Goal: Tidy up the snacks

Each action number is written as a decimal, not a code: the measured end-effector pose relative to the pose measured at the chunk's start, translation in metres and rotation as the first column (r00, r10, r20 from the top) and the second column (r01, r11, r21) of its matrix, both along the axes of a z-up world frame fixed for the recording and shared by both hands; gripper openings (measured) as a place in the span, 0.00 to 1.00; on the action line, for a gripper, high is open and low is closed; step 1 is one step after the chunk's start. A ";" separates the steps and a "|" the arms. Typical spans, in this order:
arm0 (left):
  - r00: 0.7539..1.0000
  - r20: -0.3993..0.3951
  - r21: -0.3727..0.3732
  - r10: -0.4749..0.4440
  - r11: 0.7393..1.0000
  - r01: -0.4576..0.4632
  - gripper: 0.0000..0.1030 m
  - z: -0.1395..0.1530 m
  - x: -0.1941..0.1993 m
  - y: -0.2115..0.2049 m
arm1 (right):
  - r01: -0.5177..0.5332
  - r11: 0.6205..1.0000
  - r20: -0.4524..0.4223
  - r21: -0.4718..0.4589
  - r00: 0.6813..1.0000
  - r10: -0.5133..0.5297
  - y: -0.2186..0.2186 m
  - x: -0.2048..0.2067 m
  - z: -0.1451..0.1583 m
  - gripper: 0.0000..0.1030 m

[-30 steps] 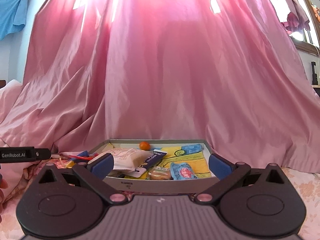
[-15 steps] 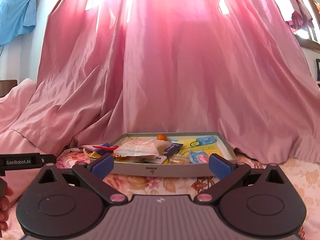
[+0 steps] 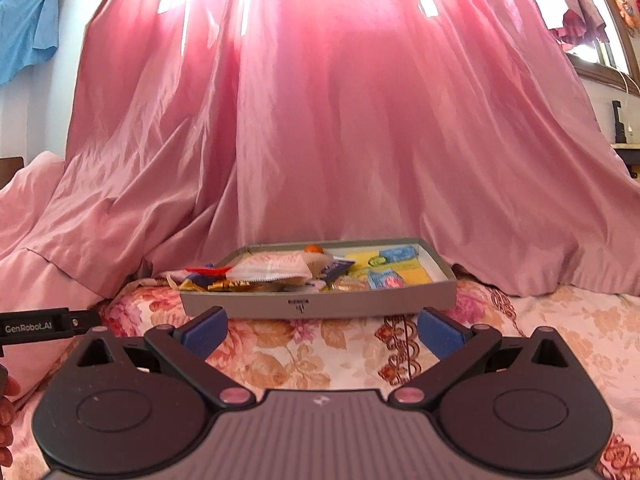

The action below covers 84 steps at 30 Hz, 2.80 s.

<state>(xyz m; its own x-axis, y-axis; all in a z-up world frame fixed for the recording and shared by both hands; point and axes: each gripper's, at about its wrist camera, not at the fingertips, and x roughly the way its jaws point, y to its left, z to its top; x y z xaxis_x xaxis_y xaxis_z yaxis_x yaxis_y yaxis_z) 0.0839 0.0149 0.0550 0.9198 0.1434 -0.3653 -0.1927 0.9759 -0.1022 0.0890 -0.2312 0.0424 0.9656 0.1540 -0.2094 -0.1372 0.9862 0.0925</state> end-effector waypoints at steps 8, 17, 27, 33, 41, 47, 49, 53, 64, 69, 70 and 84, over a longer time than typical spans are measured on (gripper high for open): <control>0.999 -0.031 0.014 -0.007 1.000 0.007 0.99 -0.018 -0.016 0.008 | 0.049 0.999 -0.050 -0.008 0.998 -0.050 0.001 -0.011 -0.012 1.00; 0.997 -0.074 0.030 -0.035 0.999 0.037 0.99 -0.027 -0.020 0.007 | 0.053 0.998 -0.092 -0.039 0.994 -0.057 0.010 -0.017 -0.023 1.00; 0.988 -0.116 0.073 -0.099 0.992 0.108 0.99 -0.041 -0.025 -0.007 | 0.048 0.998 -0.152 -0.042 0.987 -0.053 0.014 -0.024 -0.038 1.00; 0.984 -0.138 0.072 -0.112 0.990 0.123 0.99 -0.047 -0.026 -0.010 | 0.062 0.997 -0.165 -0.036 0.984 -0.068 0.010 -0.025 -0.044 1.00; 0.984 -0.139 0.071 -0.115 0.989 0.126 0.99 -0.048 -0.027 -0.012 | 0.065 0.996 -0.164 -0.056 0.984 -0.073 0.010 -0.029 -0.048 1.00; 0.983 -0.141 0.069 -0.115 0.990 0.125 0.99 -0.049 -0.027 -0.012 | 0.060 0.996 -0.161 -0.068 0.984 -0.070 0.012 -0.030 -0.048 1.00; 0.983 -0.139 0.069 -0.116 0.990 0.126 0.99 -0.049 -0.027 -0.011 | 0.059 0.996 -0.159 -0.072 0.985 -0.070 0.012 -0.030 -0.048 1.00; 0.984 -0.139 0.068 -0.115 0.990 0.126 0.99 -0.049 -0.027 -0.011 | 0.060 0.996 -0.157 -0.073 0.985 -0.071 0.012 -0.030 -0.048 1.00; 0.985 -0.124 0.064 -0.123 0.989 0.131 0.99 -0.047 -0.029 -0.013 | 0.060 0.996 -0.157 -0.073 0.985 -0.071 0.013 -0.031 -0.048 1.00; 0.985 -0.123 0.063 -0.122 0.989 0.131 0.99 -0.047 -0.029 -0.013 | 0.061 0.996 -0.158 -0.072 0.985 -0.071 0.013 -0.031 -0.048 1.00; 0.985 -0.123 0.063 -0.122 0.989 0.131 0.99 -0.047 -0.029 -0.013 | 0.060 0.996 -0.159 -0.072 0.985 -0.071 0.013 -0.031 -0.048 1.00; 0.985 -0.123 0.062 -0.122 0.990 0.130 0.99 -0.047 -0.030 -0.013 | 0.059 0.996 -0.159 -0.071 0.985 -0.069 0.013 -0.031 -0.049 1.00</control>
